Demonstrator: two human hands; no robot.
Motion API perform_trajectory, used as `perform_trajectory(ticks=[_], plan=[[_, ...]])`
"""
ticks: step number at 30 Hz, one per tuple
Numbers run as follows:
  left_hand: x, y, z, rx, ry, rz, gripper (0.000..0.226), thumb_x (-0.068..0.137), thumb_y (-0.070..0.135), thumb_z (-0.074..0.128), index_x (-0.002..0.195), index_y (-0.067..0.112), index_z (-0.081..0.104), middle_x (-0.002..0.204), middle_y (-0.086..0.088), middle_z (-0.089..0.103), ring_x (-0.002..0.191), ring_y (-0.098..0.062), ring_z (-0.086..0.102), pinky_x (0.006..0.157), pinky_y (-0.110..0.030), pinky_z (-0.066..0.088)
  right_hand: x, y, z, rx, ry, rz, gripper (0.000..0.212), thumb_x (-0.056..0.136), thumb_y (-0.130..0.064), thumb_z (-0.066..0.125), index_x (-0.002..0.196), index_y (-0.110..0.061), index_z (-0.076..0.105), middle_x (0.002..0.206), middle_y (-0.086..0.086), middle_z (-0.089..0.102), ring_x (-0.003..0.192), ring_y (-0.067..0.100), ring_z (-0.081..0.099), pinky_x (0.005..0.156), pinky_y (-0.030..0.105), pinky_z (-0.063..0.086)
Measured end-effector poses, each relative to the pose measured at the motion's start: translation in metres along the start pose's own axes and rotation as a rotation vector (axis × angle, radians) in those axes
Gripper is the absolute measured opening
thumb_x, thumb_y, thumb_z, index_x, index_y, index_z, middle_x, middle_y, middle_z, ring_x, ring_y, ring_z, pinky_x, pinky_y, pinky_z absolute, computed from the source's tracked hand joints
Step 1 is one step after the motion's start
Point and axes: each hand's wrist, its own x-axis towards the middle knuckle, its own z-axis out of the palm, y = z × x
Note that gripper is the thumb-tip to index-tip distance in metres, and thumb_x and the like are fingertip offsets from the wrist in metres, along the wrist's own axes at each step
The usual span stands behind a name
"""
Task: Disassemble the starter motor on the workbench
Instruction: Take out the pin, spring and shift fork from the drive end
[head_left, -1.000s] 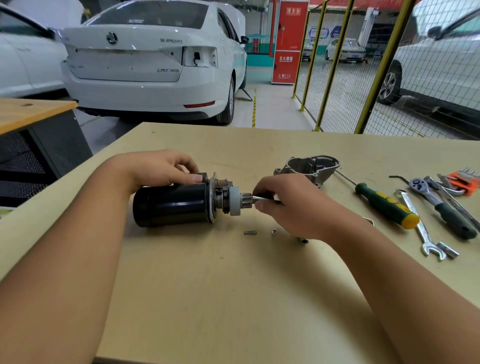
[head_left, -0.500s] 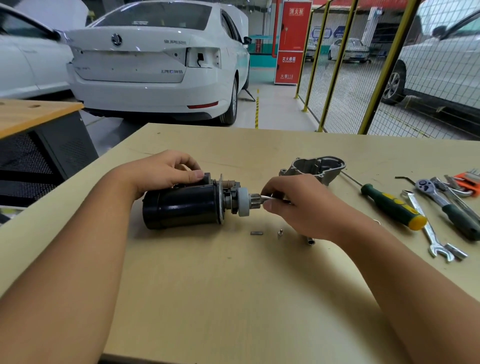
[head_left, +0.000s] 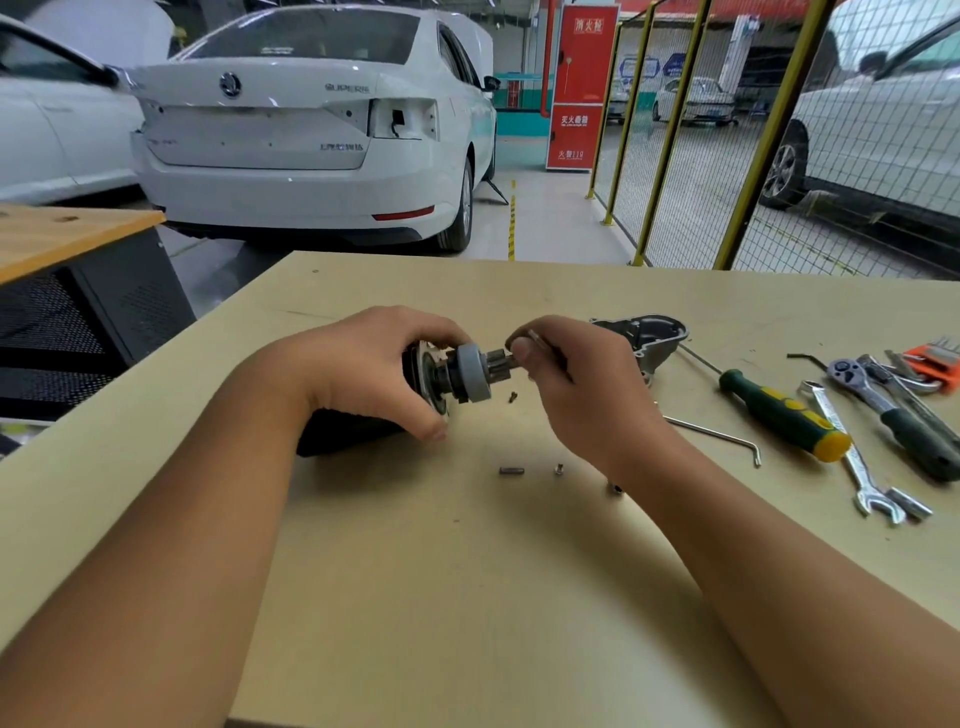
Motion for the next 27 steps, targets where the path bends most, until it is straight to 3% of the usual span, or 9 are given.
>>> perform_trajectory(ticks=[3,8,12,14,17,20,23,27], plan=[[-0.003,-0.002,-0.006,-0.037,0.057,0.022,0.051,0.053,0.04,0.086,0.102,0.042,0.073,0.095,0.008,0.072,0.086,-0.013,0.069,0.081,-0.041,0.059,0.01,-0.009,0.005,0.088,0.078,0.027,0.011,0.098,-0.021,0.061,0.093,-0.017,0.07,0.07,-0.015,0.058,0.067,0.002,0.051,0.062,0.019,0.037],[-0.007,-0.01,-0.014,-0.152,0.113,0.052,0.053,0.048,0.047,0.083,0.099,0.034,0.078,0.095,0.004,0.076,0.094,-0.02,0.069,0.092,-0.048,0.056,0.02,-0.015,0.01,0.258,0.115,0.036,0.011,0.099,-0.026,0.058,0.098,-0.022,0.068,0.081,-0.007,0.067,0.076,0.013,0.062,0.068,0.032,0.05],[-0.007,-0.02,-0.02,-0.221,0.128,0.068,0.054,0.049,0.042,0.084,0.103,0.032,0.08,0.098,0.003,0.078,0.094,-0.021,0.072,0.093,-0.046,0.057,0.025,0.002,0.006,0.425,0.075,0.276,0.019,0.101,-0.018,0.051,0.098,-0.028,0.067,0.089,-0.002,0.071,0.066,0.011,0.056,0.06,0.029,0.041],[-0.007,-0.028,-0.023,-0.289,0.14,0.085,0.054,0.052,0.035,0.083,0.105,0.029,0.081,0.099,-0.002,0.079,0.094,-0.026,0.074,0.09,-0.044,0.059,0.025,0.015,0.006,0.146,-0.042,0.3,0.025,0.099,-0.011,0.05,0.096,-0.025,0.071,0.095,-0.002,0.07,0.081,0.015,0.059,0.067,0.025,0.04],[-0.005,-0.041,-0.027,-0.402,0.177,0.105,0.055,0.054,0.033,0.082,0.109,0.027,0.081,0.103,-0.007,0.079,0.097,-0.029,0.076,0.085,-0.035,0.062,0.017,0.017,0.014,-0.331,-0.279,0.106,0.019,0.099,-0.019,0.054,0.105,-0.018,0.073,0.102,0.002,0.065,0.097,0.025,0.06,0.078,0.031,0.046],[-0.004,-0.053,-0.029,-0.492,0.223,0.105,0.054,0.056,0.034,0.082,0.109,0.027,0.081,0.103,-0.009,0.079,0.096,-0.027,0.076,0.079,-0.028,0.06,0.013,0.011,0.019,-0.469,-0.359,0.064,0.018,0.094,-0.022,0.061,0.107,-0.021,0.074,0.105,0.001,0.062,0.096,0.026,0.06,0.083,0.041,0.054],[-0.004,-0.061,-0.03,-0.557,0.243,0.089,0.052,0.057,0.034,0.081,0.109,0.028,0.081,0.101,-0.009,0.079,0.091,-0.026,0.076,0.076,-0.028,0.06,0.014,0.008,0.017,-0.527,-0.405,0.068,0.021,0.089,-0.01,0.057,0.095,-0.021,0.074,0.096,0.003,0.061,0.088,0.028,0.06,0.078,0.04,0.056],[-0.003,-0.06,-0.029,-0.548,0.222,0.091,0.054,0.058,0.033,0.081,0.111,0.025,0.08,0.103,-0.012,0.078,0.094,-0.03,0.075,0.079,-0.031,0.06,0.013,0.005,0.009,-0.516,-0.452,0.106,0.017,0.09,-0.012,0.058,0.087,-0.026,0.067,0.09,0.004,0.064,0.085,0.028,0.061,0.075,0.037,0.055]])
